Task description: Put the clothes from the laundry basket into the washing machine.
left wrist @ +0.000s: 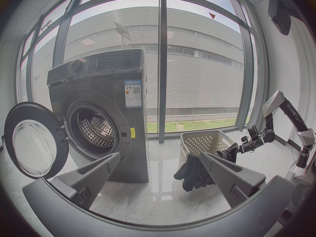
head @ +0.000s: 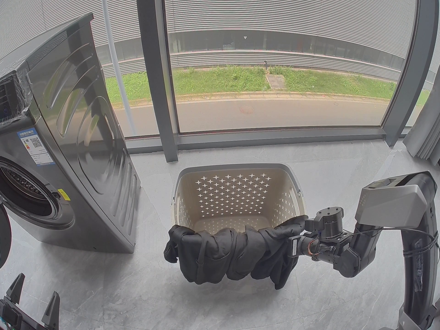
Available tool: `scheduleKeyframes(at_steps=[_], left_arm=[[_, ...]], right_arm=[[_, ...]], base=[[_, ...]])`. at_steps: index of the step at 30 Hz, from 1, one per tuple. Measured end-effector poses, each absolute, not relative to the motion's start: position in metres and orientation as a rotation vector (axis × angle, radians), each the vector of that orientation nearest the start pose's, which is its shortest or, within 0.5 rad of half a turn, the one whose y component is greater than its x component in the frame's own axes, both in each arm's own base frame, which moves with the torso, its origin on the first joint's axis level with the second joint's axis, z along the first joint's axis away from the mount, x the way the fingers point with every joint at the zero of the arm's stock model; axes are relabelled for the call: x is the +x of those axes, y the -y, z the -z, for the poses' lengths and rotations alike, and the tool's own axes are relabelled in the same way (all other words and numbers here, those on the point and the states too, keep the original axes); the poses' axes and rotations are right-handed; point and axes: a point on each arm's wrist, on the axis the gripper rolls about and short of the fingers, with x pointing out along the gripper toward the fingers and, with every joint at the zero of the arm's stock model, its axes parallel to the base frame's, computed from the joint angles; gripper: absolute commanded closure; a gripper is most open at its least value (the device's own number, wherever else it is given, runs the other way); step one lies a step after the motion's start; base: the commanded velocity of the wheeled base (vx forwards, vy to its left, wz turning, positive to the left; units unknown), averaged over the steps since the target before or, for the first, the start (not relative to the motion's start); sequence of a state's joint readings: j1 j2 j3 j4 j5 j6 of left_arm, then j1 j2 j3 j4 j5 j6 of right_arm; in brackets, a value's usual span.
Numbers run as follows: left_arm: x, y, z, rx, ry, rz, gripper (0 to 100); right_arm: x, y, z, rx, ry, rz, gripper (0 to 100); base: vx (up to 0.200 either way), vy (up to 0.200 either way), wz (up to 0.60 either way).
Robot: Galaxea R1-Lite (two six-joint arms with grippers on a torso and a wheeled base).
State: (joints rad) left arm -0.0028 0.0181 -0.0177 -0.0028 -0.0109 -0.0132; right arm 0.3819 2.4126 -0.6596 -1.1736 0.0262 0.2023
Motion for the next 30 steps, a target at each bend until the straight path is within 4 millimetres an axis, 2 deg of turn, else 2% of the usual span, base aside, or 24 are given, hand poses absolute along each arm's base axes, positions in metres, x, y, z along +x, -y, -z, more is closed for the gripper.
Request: scheduleKeyframes(at_steps=[6,12,19,25,30], left_arm=[[-0.023,0.0,-0.081,-0.015,0.002,0.014,0],[-0.023,0.0,-0.081,-0.015,0.002,0.013,0],[-0.023,0.0,-0.081,-0.017,0.002,0.012,0],[-0.023,0.0,-0.081,-0.022,0.002,0.011,0],[-0.023,0.0,-0.081,-0.016,0.002,0.012,0]], right_arm=[[0.319,-0.133,0.037,0.089,-0.608,-0.349,100],[0.303,-0.139,0.016,0.092,-0.569,-0.391,100],[0.278,-0.146,-0.029,0.117,-0.466,-0.462,100],[0.259,-0.149,-0.08,0.178,-0.269,-0.527,100],[0.244,-0.148,-0.114,0.219,-0.122,-0.573,100]], base=[[0.0,0.0,0.0],[0.0,0.0,0.0],[0.0,0.0,0.0],[0.0,0.0,0.0],[0.0,0.0,0.0]])
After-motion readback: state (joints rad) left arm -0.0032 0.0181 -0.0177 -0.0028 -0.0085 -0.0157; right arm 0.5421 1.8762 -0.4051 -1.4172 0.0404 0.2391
